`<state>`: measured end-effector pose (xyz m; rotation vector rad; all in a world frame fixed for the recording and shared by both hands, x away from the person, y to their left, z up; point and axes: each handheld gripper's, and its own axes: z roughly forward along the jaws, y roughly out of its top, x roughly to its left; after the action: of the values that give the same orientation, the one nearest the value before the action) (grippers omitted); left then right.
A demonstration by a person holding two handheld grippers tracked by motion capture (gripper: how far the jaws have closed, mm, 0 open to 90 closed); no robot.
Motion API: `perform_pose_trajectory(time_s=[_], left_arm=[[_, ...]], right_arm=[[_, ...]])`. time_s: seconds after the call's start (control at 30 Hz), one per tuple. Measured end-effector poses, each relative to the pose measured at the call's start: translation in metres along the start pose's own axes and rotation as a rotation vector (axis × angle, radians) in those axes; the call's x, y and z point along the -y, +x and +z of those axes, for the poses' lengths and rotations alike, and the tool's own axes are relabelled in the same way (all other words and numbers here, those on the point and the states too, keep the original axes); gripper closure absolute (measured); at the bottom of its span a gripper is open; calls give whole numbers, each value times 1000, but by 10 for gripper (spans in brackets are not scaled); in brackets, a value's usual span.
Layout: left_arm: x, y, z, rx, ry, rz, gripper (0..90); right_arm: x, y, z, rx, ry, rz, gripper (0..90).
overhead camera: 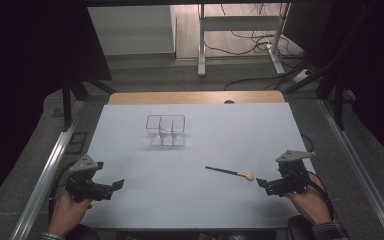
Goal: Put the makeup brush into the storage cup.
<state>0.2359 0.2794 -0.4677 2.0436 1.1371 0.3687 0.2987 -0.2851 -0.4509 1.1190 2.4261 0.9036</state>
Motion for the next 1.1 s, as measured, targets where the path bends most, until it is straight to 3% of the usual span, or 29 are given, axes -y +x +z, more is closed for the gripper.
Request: perform_pose_trajectory(time_s=[0.43,0.83,1.1], left_arm=[[1,0,0,-10,9,9,0],[1,-1,1,-21,16,18,0],[1,-1,2,-24,21,23,0]], right_arm=[[-7,-2,5,15,-4,-1,0],[-19,4,15,4,61,-21,1],[-26,8,20,-4,61,-27,0]])
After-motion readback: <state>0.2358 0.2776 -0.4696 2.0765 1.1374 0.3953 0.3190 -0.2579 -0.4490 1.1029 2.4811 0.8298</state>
